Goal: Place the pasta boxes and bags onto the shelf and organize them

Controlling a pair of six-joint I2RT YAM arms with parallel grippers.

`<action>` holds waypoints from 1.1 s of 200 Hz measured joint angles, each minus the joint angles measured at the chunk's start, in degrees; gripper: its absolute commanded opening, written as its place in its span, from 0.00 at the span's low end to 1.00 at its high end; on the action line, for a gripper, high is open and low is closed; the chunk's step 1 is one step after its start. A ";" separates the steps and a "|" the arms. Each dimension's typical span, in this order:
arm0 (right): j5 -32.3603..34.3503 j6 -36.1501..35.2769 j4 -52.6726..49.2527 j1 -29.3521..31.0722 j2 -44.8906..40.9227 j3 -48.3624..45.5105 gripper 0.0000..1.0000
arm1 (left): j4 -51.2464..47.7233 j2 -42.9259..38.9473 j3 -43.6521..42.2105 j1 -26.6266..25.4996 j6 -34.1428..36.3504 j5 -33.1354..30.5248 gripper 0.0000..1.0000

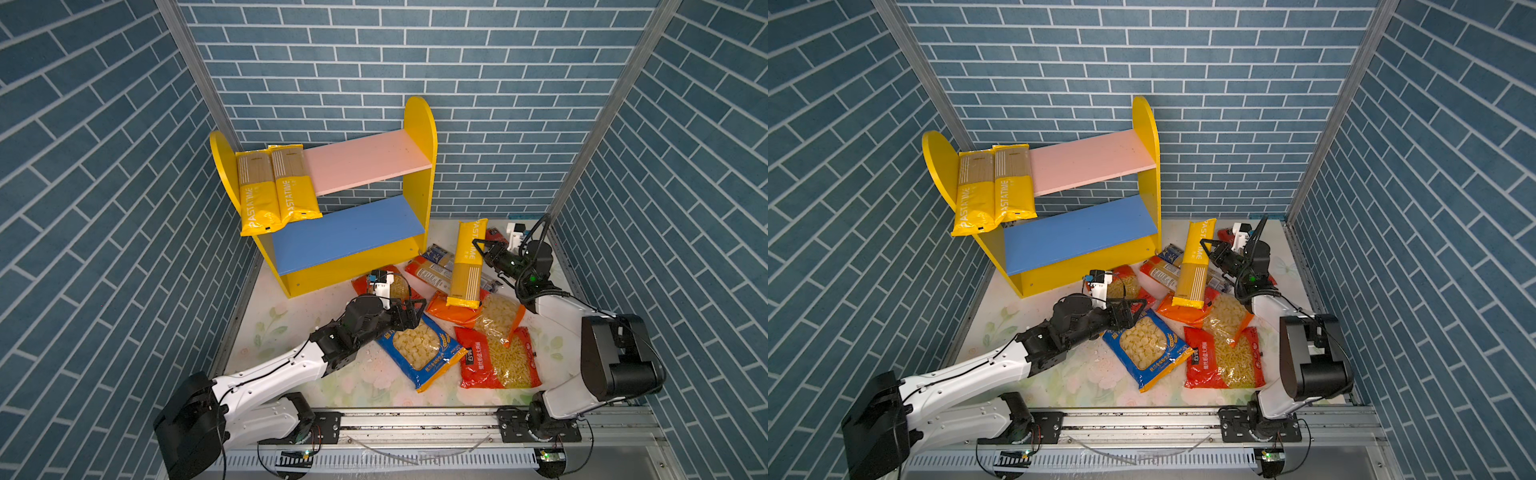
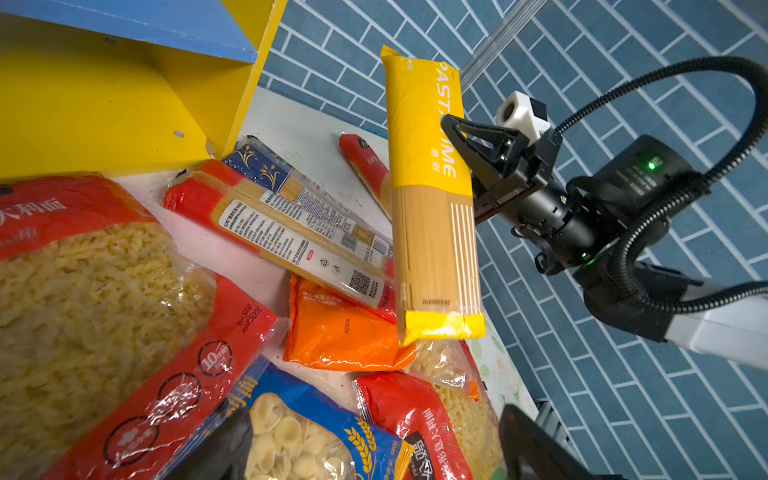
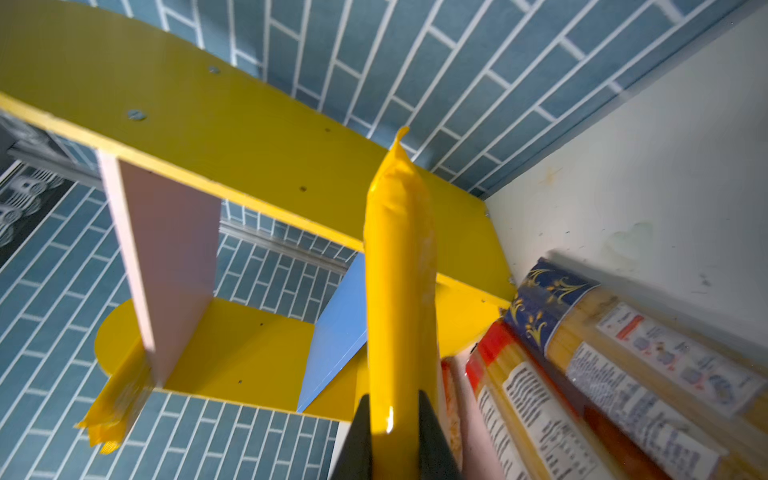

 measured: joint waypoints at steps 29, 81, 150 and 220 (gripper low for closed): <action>-2.43 -0.13 0.50 5.70 -5.07 -2.29 0.00 | 3.21 -0.28 -0.70 2.45 -1.07 5.01 0.95; -6.84 0.39 5.99 16.90 -9.33 -2.23 0.00 | 13.94 1.36 -2.75 2.78 -6.14 12.72 0.92; -7.13 4.37 14.29 22.51 -8.72 0.48 0.00 | 22.75 -0.92 -4.59 2.78 -9.92 17.16 0.77; -7.13 7.02 17.70 25.97 -6.80 3.21 0.05 | 27.71 -0.17 -3.63 2.78 -11.08 19.52 0.44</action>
